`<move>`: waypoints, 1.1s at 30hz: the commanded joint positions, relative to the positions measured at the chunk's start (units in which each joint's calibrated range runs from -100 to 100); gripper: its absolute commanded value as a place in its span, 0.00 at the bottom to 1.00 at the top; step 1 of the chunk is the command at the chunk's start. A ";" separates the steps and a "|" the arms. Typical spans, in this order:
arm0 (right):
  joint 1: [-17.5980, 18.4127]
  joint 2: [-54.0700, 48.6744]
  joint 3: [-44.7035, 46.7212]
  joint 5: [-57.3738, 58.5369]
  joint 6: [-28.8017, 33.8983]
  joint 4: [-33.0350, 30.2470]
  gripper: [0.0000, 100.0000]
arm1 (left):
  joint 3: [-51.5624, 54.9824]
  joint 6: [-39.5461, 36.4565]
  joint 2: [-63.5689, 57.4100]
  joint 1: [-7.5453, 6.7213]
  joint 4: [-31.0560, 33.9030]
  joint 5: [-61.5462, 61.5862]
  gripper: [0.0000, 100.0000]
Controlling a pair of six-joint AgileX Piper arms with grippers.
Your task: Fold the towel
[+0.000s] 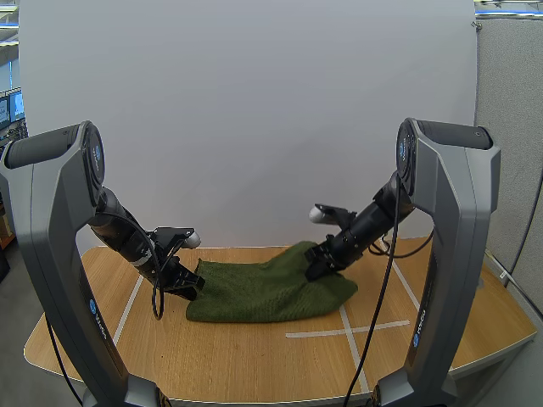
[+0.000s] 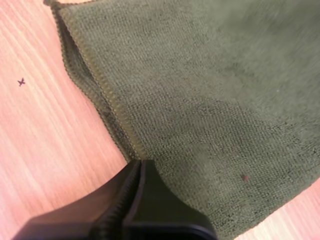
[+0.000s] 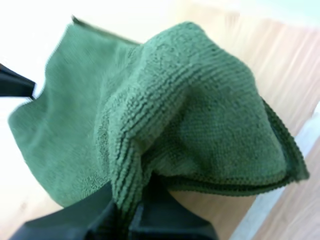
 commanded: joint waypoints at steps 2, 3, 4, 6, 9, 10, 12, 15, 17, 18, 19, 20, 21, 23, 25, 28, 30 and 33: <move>1.18 -5.59 -0.66 2.46 -0.44 1.98 0.00 | 0.18 0.17 -0.53 -0.12 -1.74 0.15 0.00; 1.60 -6.06 -0.66 2.55 -0.35 1.98 0.00 | 0.18 0.26 -0.53 -0.12 -1.74 0.15 0.00; 1.91 -6.19 -0.66 2.55 -0.24 1.98 0.00 | 0.18 0.26 -0.53 -0.12 -1.74 0.15 0.00; 2.52 -6.48 -0.66 2.55 -0.12 1.98 0.00 | 0.18 0.25 -0.53 -0.12 -2.15 0.15 0.00; 2.61 -6.34 -0.66 2.37 0.06 1.98 0.00 | 0.18 1.77 -1.26 -0.12 -3.74 4.14 0.00; 2.61 -6.34 -0.66 1.96 0.06 1.62 0.00 | 0.18 2.25 -1.71 -0.12 -4.19 6.41 0.00; 2.61 -6.34 -0.66 1.96 0.06 1.62 0.00 | 0.18 2.59 -2.02 -0.12 -4.31 7.00 0.00; 2.61 -6.34 -0.66 1.96 0.06 1.62 0.00 | 0.77 2.59 -2.04 -0.12 -3.43 7.11 0.00; 2.61 -6.34 -0.66 1.93 0.16 1.77 0.00 | 1.78 2.79 -1.93 -0.12 -3.43 5.78 0.00; 2.61 -6.34 -0.66 1.93 0.16 1.91 0.00 | 2.41 3.14 -1.64 -0.12 -3.43 3.93 0.00; 2.61 -6.34 -0.66 1.93 0.16 2.19 0.00 | 2.97 3.15 -1.32 -0.12 -3.23 1.93 0.00; 2.61 -6.34 -0.66 1.93 0.16 2.19 0.00 | 3.36 3.15 -0.72 -0.12 -2.76 0.16 0.00; 2.61 -6.34 -0.66 1.93 0.16 2.19 0.00 | 3.71 3.15 -0.52 -0.12 -2.47 -0.87 0.00; 2.61 -6.34 -0.66 1.93 0.16 2.19 0.00 | 3.74 3.15 0.07 -0.12 -2.23 -1.07 0.00; 2.61 -6.34 -0.66 1.93 0.16 2.43 0.00 | 3.74 3.15 0.01 -0.12 -2.34 -1.07 0.00; 2.61 -6.34 -0.66 1.93 0.16 2.85 0.00 | 3.74 3.15 0.01 -0.12 -2.50 -0.52 0.00; 2.68 -6.34 -0.66 1.93 0.16 3.43 0.00 | 3.74 3.15 0.01 -0.12 -2.50 -0.52 0.00; 3.09 -6.34 -0.66 1.93 0.16 4.14 0.00 | 3.74 3.48 0.01 -0.12 -2.65 -0.68 0.00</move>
